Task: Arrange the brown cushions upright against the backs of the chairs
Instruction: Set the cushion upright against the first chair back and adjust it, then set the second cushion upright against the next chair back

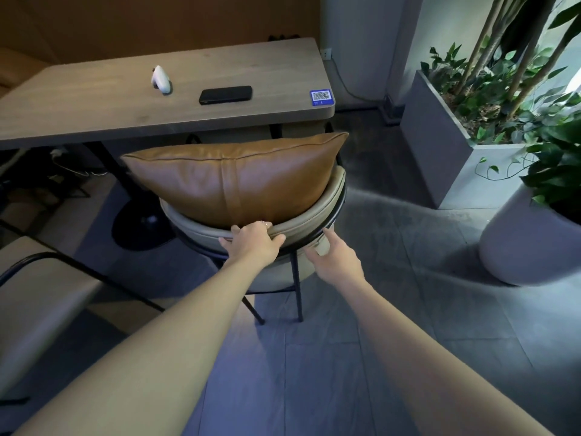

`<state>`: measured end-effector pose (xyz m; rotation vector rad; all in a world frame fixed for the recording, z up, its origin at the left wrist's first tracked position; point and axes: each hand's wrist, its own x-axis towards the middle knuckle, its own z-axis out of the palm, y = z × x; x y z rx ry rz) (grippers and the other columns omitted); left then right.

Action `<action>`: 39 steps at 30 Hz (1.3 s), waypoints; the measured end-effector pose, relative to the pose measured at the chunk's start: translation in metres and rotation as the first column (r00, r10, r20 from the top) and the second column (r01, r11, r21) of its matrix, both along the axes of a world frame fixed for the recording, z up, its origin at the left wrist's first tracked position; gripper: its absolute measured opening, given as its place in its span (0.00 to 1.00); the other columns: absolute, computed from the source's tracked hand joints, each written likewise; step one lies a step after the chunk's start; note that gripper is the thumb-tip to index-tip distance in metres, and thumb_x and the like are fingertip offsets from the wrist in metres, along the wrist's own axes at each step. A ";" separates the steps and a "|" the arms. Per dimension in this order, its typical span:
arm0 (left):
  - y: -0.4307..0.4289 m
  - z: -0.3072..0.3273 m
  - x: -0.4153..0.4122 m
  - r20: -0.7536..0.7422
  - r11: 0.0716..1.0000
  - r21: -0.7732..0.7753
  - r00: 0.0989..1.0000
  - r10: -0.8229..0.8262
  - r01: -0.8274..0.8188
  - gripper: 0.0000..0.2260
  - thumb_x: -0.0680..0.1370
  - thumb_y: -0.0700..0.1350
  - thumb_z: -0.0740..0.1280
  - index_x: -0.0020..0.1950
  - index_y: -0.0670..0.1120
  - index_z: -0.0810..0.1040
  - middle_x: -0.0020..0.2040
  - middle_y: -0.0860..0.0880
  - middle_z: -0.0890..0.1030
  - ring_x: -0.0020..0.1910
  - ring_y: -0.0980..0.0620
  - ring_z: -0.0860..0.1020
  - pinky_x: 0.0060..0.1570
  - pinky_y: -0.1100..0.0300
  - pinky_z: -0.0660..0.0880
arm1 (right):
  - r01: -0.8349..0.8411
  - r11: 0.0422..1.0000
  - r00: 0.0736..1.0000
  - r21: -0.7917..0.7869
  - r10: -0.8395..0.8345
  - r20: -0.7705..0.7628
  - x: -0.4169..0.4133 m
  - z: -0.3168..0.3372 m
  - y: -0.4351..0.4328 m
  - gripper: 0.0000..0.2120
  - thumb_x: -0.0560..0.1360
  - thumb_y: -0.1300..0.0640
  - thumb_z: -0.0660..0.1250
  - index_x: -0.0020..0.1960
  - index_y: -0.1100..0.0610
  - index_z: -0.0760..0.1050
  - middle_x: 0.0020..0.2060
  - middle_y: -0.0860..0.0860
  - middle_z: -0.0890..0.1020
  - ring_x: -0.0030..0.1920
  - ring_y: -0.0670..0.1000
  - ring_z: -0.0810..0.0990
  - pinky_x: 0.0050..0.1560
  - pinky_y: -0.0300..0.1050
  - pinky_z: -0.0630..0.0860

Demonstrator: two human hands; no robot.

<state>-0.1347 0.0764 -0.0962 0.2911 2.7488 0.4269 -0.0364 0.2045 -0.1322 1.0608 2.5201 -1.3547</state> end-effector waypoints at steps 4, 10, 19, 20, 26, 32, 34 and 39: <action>-0.025 0.025 0.015 -0.018 0.995 0.031 0.995 -0.099 0.100 0.24 0.82 0.60 0.61 0.77 0.54 0.69 0.74 0.48 0.74 0.71 0.41 0.71 0.66 0.38 0.71 | -0.135 0.965 0.990 0.224 0.141 -0.010 0.021 0.030 -0.007 0.26 0.80 0.44 0.62 0.76 0.51 0.67 0.67 0.55 0.79 0.66 0.61 0.77 0.62 0.57 0.76; -0.086 0.109 0.041 -0.248 0.977 -0.043 0.945 -0.213 0.209 0.24 0.83 0.60 0.60 0.76 0.51 0.71 0.73 0.49 0.76 0.72 0.44 0.71 0.66 0.43 0.70 | -0.258 0.825 0.937 0.503 0.340 -0.077 0.024 0.117 -0.050 0.22 0.83 0.46 0.59 0.73 0.55 0.71 0.67 0.56 0.78 0.65 0.61 0.78 0.62 0.59 0.75; -0.237 0.270 0.087 -0.514 0.975 -0.138 0.830 -0.219 0.172 0.25 0.83 0.59 0.57 0.78 0.51 0.66 0.79 0.49 0.67 0.80 0.45 0.58 0.75 0.38 0.54 | -0.214 0.619 0.827 0.755 0.526 -0.197 0.035 0.272 -0.199 0.29 0.83 0.45 0.58 0.81 0.53 0.59 0.76 0.53 0.71 0.76 0.58 0.68 0.71 0.58 0.67; -0.260 0.286 0.093 -0.535 0.978 -0.143 0.820 -0.205 0.151 0.25 0.83 0.60 0.57 0.79 0.51 0.65 0.79 0.49 0.66 0.80 0.45 0.57 0.75 0.38 0.54 | -0.208 0.605 0.815 0.768 0.541 -0.206 0.039 0.289 -0.220 0.29 0.84 0.45 0.57 0.82 0.54 0.57 0.78 0.53 0.69 0.77 0.58 0.66 0.73 0.57 0.65; -0.398 0.373 0.134 -0.670 0.993 -0.111 0.736 -0.096 0.028 0.25 0.82 0.61 0.57 0.76 0.50 0.70 0.77 0.49 0.69 0.78 0.45 0.61 0.73 0.35 0.57 | -0.139 0.526 0.743 0.839 0.615 -0.263 0.062 0.379 -0.352 0.30 0.84 0.42 0.54 0.81 0.54 0.57 0.79 0.54 0.67 0.78 0.58 0.64 0.74 0.59 0.64; -0.533 0.432 0.173 -0.730 0.995 -0.026 0.682 0.046 -0.094 0.27 0.83 0.61 0.56 0.80 0.52 0.64 0.81 0.47 0.63 0.81 0.42 0.55 0.75 0.32 0.54 | -0.131 0.507 0.676 0.852 0.674 -0.297 0.084 0.452 -0.480 0.31 0.84 0.40 0.51 0.83 0.52 0.54 0.82 0.54 0.61 0.81 0.58 0.59 0.77 0.61 0.58; -0.573 0.447 0.183 -0.748 0.990 0.004 0.657 0.097 -0.142 0.28 0.83 0.62 0.56 0.80 0.53 0.62 0.82 0.46 0.62 0.81 0.42 0.54 0.75 0.31 0.53 | -0.113 0.510 0.640 0.853 0.694 -0.331 0.090 0.469 -0.518 0.31 0.84 0.40 0.52 0.82 0.52 0.55 0.81 0.54 0.62 0.81 0.58 0.59 0.77 0.61 0.58; -0.653 0.470 0.197 -0.761 0.976 0.042 0.625 0.170 -0.214 0.30 0.82 0.63 0.56 0.82 0.55 0.57 0.83 0.45 0.58 0.82 0.39 0.51 0.74 0.30 0.55 | -0.128 0.500 0.592 0.857 0.732 -0.339 0.093 0.491 -0.595 0.31 0.84 0.39 0.51 0.83 0.51 0.54 0.82 0.53 0.61 0.81 0.57 0.58 0.77 0.61 0.57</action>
